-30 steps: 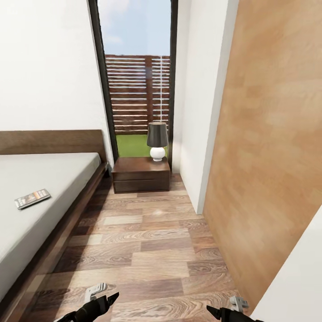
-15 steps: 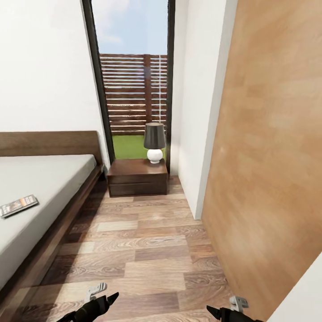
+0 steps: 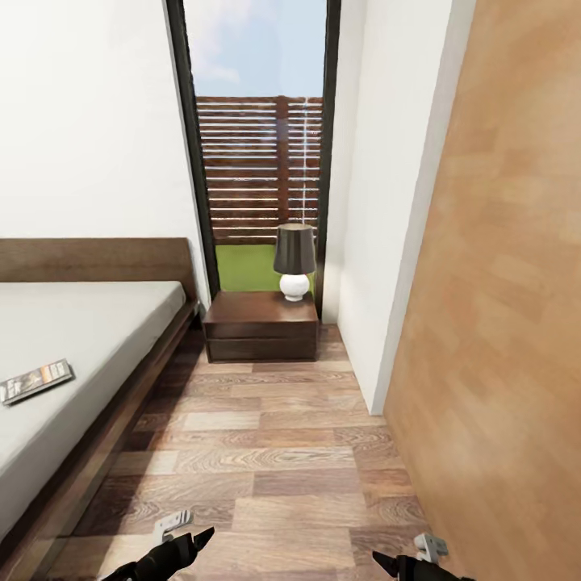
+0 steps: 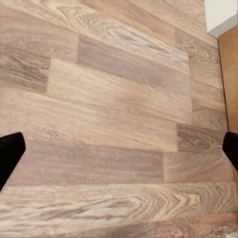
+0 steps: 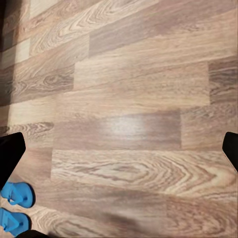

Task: In the bedroom, move the book from the bed onto either nightstand, and place the two sandals side by side next to the bed.

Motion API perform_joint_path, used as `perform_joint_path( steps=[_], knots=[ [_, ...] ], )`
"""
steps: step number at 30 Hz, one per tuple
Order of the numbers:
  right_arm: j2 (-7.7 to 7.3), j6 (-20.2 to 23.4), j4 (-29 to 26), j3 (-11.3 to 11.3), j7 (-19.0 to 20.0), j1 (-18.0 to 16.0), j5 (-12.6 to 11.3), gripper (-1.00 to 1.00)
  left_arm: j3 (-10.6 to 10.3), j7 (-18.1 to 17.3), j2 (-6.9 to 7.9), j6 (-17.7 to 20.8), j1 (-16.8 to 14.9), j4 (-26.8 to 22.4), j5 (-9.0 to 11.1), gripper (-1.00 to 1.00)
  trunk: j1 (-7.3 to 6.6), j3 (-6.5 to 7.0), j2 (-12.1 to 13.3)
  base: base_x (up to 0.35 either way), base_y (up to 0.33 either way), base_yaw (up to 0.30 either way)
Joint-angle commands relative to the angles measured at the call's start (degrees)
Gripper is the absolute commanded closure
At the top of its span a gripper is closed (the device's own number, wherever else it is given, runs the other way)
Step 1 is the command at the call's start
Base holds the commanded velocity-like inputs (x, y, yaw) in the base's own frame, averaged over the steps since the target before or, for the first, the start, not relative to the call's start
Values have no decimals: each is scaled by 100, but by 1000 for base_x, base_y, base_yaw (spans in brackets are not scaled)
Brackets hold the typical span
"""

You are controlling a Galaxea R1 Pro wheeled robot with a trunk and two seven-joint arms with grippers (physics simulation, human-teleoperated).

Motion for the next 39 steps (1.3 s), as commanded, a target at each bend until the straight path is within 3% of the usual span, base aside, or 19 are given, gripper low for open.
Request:
perform_joint_path(
  steps=[1,26,39],
  knots=[
    [-1,0,5,-13,22,-3,-10,-100,5,-25,1,24,-4,5,52,-100,2,-6,-2,300,1,32],
    [0,0,5,-13,22,-3,-10,-100,5,-23,1,24,-4,5,52,-100,2,-6,-2,300,-33,4],
    [0,0,5,-13,22,-3,-10,-100,5,-23,1,24,-4,5,52,-100,2,-6,-2,309,0,183]
  ],
)
